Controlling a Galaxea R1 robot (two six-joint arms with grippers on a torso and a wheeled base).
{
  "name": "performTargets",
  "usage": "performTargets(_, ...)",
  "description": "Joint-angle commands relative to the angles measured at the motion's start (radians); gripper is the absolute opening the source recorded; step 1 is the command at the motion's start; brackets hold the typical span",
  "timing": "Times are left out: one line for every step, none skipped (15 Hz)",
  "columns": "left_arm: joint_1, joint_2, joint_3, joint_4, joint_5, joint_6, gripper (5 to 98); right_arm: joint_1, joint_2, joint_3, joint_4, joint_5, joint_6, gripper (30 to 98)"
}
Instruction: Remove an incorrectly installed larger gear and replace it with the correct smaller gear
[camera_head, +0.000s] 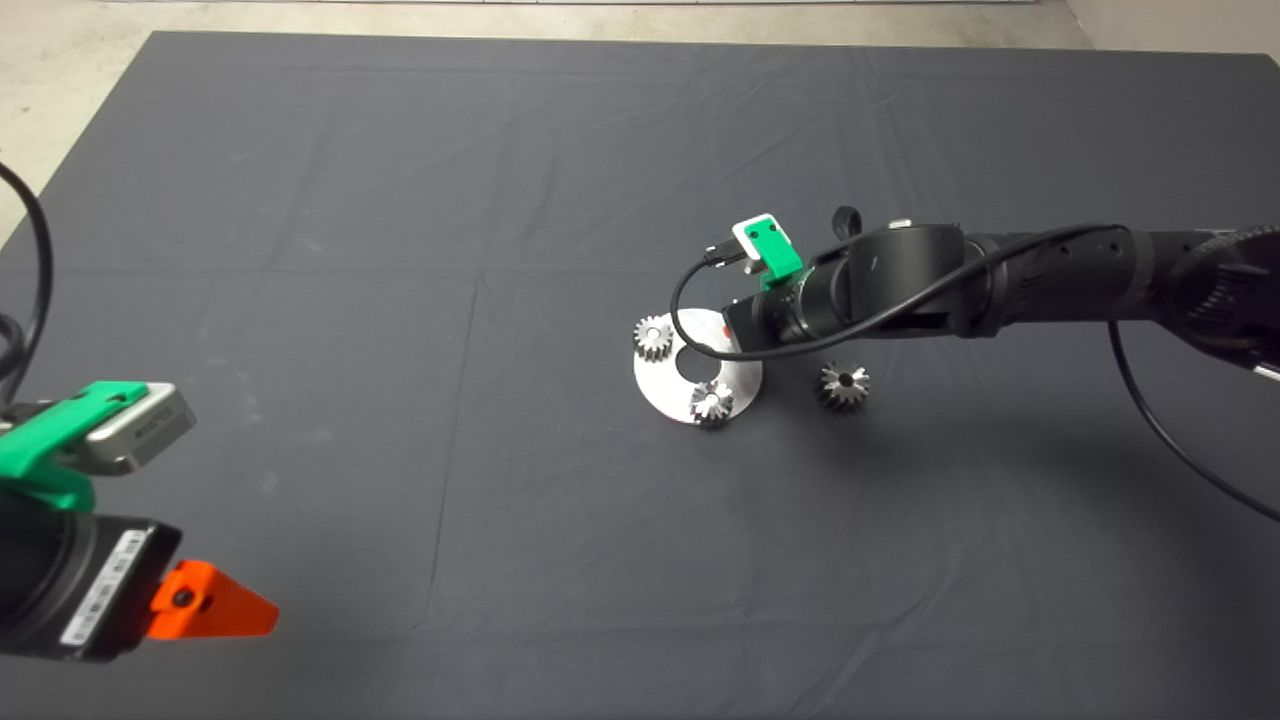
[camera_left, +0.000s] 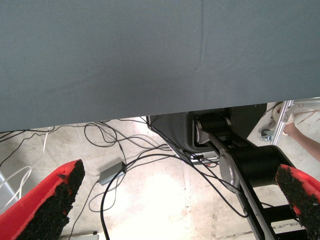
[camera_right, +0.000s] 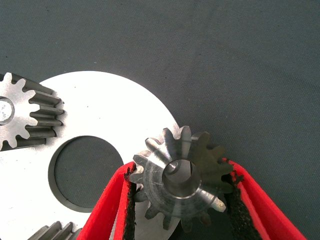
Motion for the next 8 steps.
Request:
performTargets(-0.011, 0.000, 0.014, -0.018, -0.008, 0.005, 98.2, 0.016, 0.000, 0.014, -0.006, -0.003, 0.008, 39.0)
performTargets(-0.011, 0.000, 0.014, -0.018, -0.008, 0.005, 98.2, 0.016, 0.000, 0.014, -0.007, -0.002, 0.008, 39.0)
performTargets(-0.011, 0.000, 0.015, -0.018, -0.009, 0.005, 98.2, 0.014, 0.000, 0.009, -0.009, 0.001, 0.007, 39.0)
performTargets(-0.011, 0.000, 0.016, -0.018, -0.009, 0.005, 98.2, 0.014, 0.000, 0.002, -0.009, 0.003, 0.008, 39.0)
performTargets(-0.011, 0.000, 0.014, -0.018, -0.011, 0.005, 98.2, 0.013, 0.004, -0.010, -0.009, 0.004, 0.008, 39.0)
performTargets(-0.011, 0.000, 0.016, -0.018, -0.015, 0.005, 98.2, 0.012, 0.006, -0.012, -0.009, 0.004, 0.008, 39.0)
performTargets(-0.011, 0.000, 0.016, -0.018, -0.013, 0.005, 98.2, 0.011, 0.006, -0.012, -0.007, 0.004, 0.008, 39.0)
performTargets(-0.011, 0.000, 0.016, -0.018, -0.013, 0.005, 98.2, 0.013, 0.006, -0.012, -0.007, 0.004, 0.008, 39.0)
